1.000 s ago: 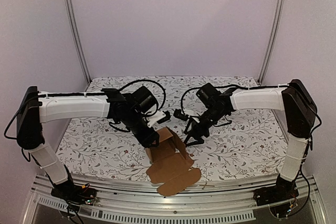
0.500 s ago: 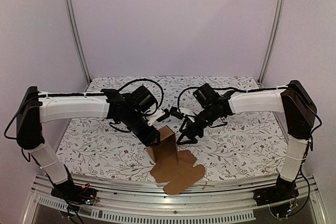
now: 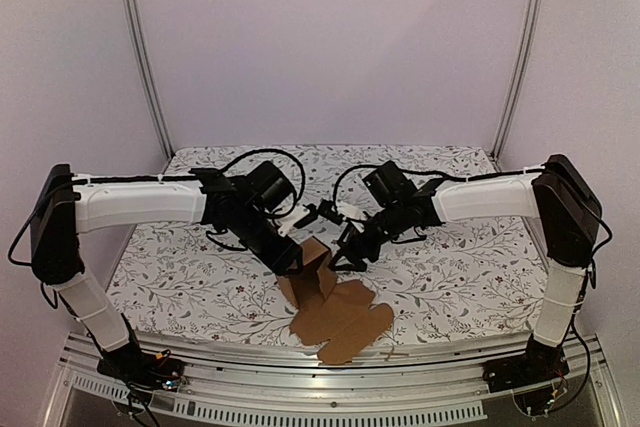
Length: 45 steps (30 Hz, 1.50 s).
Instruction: Fold the paper box
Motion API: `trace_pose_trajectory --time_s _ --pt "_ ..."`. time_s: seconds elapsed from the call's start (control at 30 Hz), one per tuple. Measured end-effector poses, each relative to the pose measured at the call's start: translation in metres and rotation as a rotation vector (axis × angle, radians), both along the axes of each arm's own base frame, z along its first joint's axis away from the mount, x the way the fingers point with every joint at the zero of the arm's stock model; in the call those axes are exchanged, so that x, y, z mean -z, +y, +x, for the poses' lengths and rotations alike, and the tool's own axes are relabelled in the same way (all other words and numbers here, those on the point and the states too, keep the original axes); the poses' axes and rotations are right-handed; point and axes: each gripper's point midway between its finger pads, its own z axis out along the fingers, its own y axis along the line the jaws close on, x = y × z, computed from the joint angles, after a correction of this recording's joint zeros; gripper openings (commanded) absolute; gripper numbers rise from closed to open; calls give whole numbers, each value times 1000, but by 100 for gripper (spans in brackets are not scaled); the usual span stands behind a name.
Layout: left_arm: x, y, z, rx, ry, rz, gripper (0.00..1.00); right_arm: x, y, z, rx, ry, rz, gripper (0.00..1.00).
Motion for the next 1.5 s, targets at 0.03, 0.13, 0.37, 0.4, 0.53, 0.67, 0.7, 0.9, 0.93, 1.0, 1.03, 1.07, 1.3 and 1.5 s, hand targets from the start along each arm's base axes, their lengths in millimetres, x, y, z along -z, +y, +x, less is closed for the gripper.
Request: trace_pose_trajectory --time_s 0.03,0.13,0.37,0.4,0.53,0.67,0.7,0.9,0.93,1.0,1.03,1.07,1.3,1.5 --pt "0 0 1 -3 2 -2 54 0 1 1 2 -4 1 79" --pt "1 3 3 -16 9 -5 54 3 6 5 5 -11 9 72" --pt "0 4 8 -21 28 -39 53 23 23 6 -22 30 14 56" --pt "-1 0 6 -4 27 -51 53 27 27 4 -32 33 14 53" --pt "1 -1 2 13 50 -67 53 35 38 -1 -44 45 18 38" --pt "0 1 7 -23 60 -80 53 34 40 6 -11 33 17 20" --pt "0 1 9 -37 63 -85 54 33 41 8 0 26 17 17" --pt "-3 -1 17 -93 63 -116 55 32 37 26 124 -19 -24 11" --pt "-3 -2 18 -104 63 -123 56 33 35 30 158 -27 -39 11" --pt "-1 -3 19 -124 68 -133 72 32 32 34 218 -22 -76 11" --pt "-1 -4 19 -134 71 -144 96 32 30 37 246 -20 -98 11" --pt "0 -7 20 -141 72 -160 99 31 28 38 269 -15 -115 11" --pt "-21 -3 8 -215 43 -243 99 28 -5 46 310 -13 -285 13" --pt "-68 12 3 -253 -50 -357 99 12 -43 25 142 -32 -518 14"
